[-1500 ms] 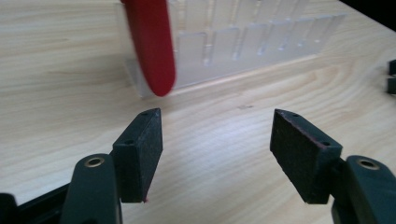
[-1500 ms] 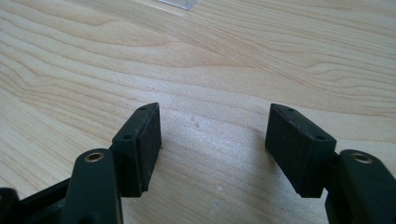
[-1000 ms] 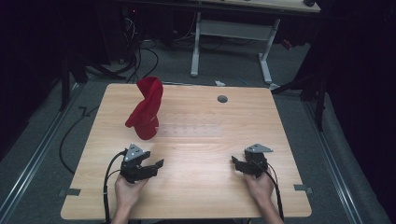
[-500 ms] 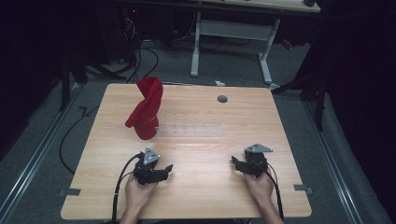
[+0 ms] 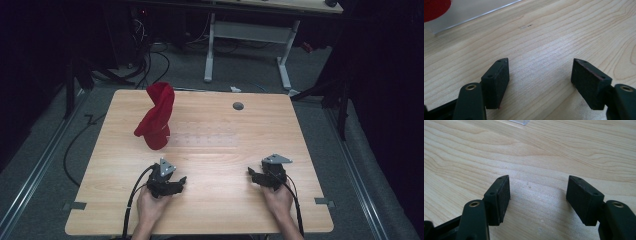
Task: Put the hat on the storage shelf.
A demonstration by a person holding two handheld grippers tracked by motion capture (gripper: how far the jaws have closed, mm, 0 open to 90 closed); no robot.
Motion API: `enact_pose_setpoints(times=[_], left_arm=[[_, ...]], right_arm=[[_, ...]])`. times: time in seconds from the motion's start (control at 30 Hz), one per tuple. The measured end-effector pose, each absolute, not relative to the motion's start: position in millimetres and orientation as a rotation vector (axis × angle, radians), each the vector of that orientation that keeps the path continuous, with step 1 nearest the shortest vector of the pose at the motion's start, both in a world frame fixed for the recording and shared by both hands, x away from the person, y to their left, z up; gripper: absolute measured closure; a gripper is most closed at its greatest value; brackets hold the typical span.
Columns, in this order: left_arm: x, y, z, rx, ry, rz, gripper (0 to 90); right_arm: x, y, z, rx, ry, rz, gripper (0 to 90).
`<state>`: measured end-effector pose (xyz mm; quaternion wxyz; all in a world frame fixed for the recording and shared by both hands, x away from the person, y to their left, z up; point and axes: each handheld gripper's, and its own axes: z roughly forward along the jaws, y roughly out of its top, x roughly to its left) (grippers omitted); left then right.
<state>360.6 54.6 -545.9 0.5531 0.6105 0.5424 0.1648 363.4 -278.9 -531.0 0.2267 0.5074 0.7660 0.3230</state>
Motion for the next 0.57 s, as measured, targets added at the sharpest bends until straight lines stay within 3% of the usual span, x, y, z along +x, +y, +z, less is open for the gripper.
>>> enact_pose_setpoints(times=[0.57], left_arm=[[360.6,54.2,-545.8,1.433,1.294,0.395,31.4]], right_arm=[[363.6,-278.8,-531.0,1.396,2.113,0.891,35.8]])
